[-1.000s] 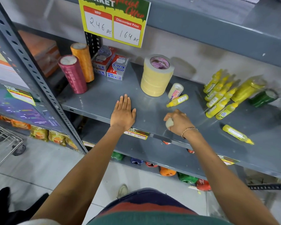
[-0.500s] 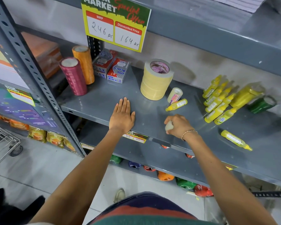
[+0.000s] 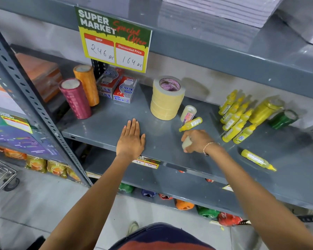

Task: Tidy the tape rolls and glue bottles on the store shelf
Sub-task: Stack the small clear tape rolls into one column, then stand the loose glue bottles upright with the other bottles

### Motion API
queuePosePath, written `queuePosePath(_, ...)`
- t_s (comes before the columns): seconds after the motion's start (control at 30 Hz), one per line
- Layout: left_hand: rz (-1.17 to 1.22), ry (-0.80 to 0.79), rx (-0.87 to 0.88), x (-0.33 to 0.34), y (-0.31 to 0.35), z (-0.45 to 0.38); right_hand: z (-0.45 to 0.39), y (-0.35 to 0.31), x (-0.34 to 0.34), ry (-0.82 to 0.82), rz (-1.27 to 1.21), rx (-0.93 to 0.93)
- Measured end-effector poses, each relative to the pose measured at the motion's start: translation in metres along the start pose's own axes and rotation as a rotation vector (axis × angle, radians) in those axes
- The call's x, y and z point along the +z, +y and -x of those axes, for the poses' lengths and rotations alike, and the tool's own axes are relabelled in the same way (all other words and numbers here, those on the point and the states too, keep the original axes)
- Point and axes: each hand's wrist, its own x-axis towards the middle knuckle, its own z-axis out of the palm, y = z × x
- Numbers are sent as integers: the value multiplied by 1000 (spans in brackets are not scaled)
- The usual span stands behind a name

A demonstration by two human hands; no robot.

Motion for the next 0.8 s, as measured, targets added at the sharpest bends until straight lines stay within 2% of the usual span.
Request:
queuePosePath(0.23, 12, 32, -1, 3, -1, -1, -51, 0, -99, 231, -108, 22)
queuePosePath(0.47, 20, 50, -12, 2, 0, -1, -84, -12, -103, 199, -175, 63)
queuePosePath(0.8, 18, 60, -13, 0, 2, -1, -102, -10, -93, 161, -115, 85)
